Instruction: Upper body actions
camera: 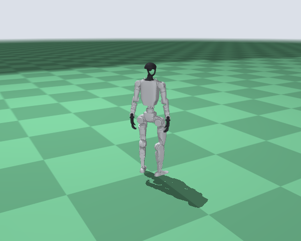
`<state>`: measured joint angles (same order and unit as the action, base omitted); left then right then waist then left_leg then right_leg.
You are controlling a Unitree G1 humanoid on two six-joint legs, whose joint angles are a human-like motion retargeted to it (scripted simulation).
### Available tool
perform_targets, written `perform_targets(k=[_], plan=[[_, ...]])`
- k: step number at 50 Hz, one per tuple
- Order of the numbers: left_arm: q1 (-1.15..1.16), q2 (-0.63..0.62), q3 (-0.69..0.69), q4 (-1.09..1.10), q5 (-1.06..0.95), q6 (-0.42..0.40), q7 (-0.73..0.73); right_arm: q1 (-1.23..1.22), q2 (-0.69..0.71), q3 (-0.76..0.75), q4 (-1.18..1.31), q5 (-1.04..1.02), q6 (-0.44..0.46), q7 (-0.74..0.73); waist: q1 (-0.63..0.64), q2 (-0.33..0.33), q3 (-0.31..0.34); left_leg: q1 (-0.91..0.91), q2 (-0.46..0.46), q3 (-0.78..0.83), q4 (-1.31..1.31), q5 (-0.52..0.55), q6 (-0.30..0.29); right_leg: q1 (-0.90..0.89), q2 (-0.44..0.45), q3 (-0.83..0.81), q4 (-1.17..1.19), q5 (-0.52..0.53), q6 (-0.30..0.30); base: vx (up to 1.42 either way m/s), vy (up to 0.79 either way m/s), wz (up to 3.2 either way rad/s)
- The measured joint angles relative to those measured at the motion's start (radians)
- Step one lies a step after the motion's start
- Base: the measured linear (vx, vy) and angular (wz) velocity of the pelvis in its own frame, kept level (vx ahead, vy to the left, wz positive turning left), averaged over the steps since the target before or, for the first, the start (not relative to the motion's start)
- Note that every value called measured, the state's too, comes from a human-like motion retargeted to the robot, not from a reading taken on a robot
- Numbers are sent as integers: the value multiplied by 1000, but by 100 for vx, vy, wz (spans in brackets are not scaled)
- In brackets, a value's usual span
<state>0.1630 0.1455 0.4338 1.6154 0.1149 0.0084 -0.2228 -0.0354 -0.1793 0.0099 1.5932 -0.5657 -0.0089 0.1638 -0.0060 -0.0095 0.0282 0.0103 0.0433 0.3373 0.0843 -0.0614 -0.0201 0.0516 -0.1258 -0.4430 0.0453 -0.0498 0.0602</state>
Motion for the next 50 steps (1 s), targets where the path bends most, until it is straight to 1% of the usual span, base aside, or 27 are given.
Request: perform_targets(k=[5,10,15,20,23,26,28,30,32,34,38,40,45,50], plan=[[-7,7,3,-16,-1,10,-12,0,-8,0,4,-10,10,-7,-1,1,9,-30,0,-6,27,-8,-2,-15,-14,-5,1,3,4,-2,-1,4],[-45,21,-30,-38,-4,5,-8,-15,-18,4,-13,-5,10,-13,2,3,20,-68,-1,-14,59,-16,-2,-34,-29,-17,-1,9,10,-1,0,2],[-118,42,-81,-58,-11,-12,9,-66,-27,23,-45,-8,5,-10,13,4,57,-102,1,-6,91,-23,-1,-69,-46,-17,18,16,10,-10,-4,-6],[-285,83,-162,-38,-12,-3,30,-159,-39,56,-104,1,-18,-11,43,2,114,-195,21,17,181,-47,-4,-171,-80,-20,114,-6,-2,-21,-10,-22],[-399,93,-222,-74,-11,-17,59,-231,-53,76,-167,7,-41,-18,55,6,168,-299,51,11,300,-91,-4,-275,-90,1,229,-44,-24,-36,-16,-6],[-510,107,-279,-155,-31,-28,79,-320,-72,102,-251,7,-57,-10,65,14,245,-411,97,9,443,-139,3,-382,-90,23,359,-88,-49,-40,-18,-17],[-584,115,-283,-228,-33,-36,83,-379,-83,113,-331,9,-53,10,66,20,294,-497,130,1,533,-162,6,-461,-83,29,442,-117,-68,-49,-19,-21],[-668,109,-259,-299,-36,-41,87,-436,-90,109,-424,19,-47,38,76,24,329,-603,160,-4,627,-189,9,-558,-72,34,515,-143,-88,-52,-21,-19],[-758,80,-226,-363,-60,-30,99,-478,-94,83,-522,36,-48,71,82,39,345,-735,184,-31,730,-217,11,-663,-65,31,591,-169,-103,-41,-24,7],[-839,50,-220,-410,-111,-41,111,-517,-100,63,-602,75,-60,101,91,48,358,-853,199,-53,823,-239,17,-761,-65,25,668,-193,-118,-38,-19,11],[-974,32,-280,-475,-220,-66,95,-608,-123,49,-709,137,-76,142,119,50,394,-1032,217,-59,986,-282,54,-933,-67,26,833,-247,-160,-29,-14,-9],[-1022,42,-321,-497,-230,-70,78,-652,-134,54,-740,144,-85,158,120,53,405,-1114,227,-66,1074,-308,73,-1008,-66,28,917,-277,-181,-22,-7,-6],[-1142,87,-421,-524,-133,-75,72,-768,-173,80,-770,140,-101,180,122,70,426,-1290,247,-82,1270,-370,115,-1180,-68,41,1122,-351,-215,-15,-4,0],[-1249,117,-483,-541,-45,-80,90,-879,-210,118,-770,169,-115,168,129,82,439,-1446,274,-96,1441,-418,153,-1335,-87,50,1303,-406,-236,-9,-1,-3]])
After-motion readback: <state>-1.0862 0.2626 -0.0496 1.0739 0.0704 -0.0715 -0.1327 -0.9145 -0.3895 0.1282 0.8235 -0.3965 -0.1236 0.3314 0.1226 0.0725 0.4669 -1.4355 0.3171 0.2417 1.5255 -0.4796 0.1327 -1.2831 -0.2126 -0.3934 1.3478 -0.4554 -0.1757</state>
